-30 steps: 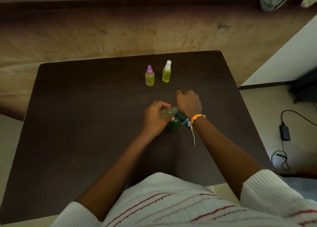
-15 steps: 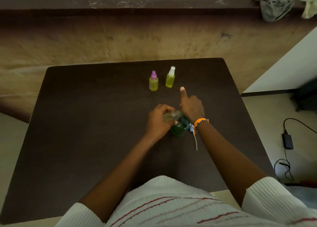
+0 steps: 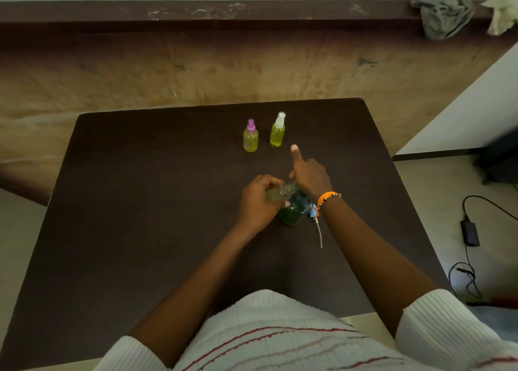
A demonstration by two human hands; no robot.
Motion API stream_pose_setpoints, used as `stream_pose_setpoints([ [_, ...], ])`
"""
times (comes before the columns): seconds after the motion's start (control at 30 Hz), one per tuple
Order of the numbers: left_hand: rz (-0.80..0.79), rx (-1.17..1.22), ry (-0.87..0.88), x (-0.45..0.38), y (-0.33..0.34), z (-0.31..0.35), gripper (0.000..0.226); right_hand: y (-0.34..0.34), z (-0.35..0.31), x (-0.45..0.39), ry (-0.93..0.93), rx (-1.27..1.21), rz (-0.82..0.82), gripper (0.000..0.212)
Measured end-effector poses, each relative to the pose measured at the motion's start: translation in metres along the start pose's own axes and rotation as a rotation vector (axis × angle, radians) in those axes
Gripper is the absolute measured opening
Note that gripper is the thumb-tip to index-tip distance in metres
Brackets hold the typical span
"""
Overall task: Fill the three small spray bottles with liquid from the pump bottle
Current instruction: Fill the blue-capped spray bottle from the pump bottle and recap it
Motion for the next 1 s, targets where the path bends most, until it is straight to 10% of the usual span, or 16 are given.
stream_pose_setpoints([
  [0.2, 0.003, 0.006, -0.013, -0.001, 0.003, -0.002, 0.033, -0.004, -0.001, 0.01, -0.002, 0.068, 0.205, 0.072],
  [1.0, 0.005, 0.02, -0.001, 0.004, 0.0, 0.005, 0.031, -0.004, -0.005, 0.0, -0.052, 0.132, -0.024, 0.087],
])
Point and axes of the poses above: each hand's wrist, its own x-axis away from the middle knuckle, its own y-axis out of the palm, z = x × y, the point moved 3 cm from there along -x, towards the middle knuckle, and after that the axes turned 12 degrees about x, right-handed, at the moved point
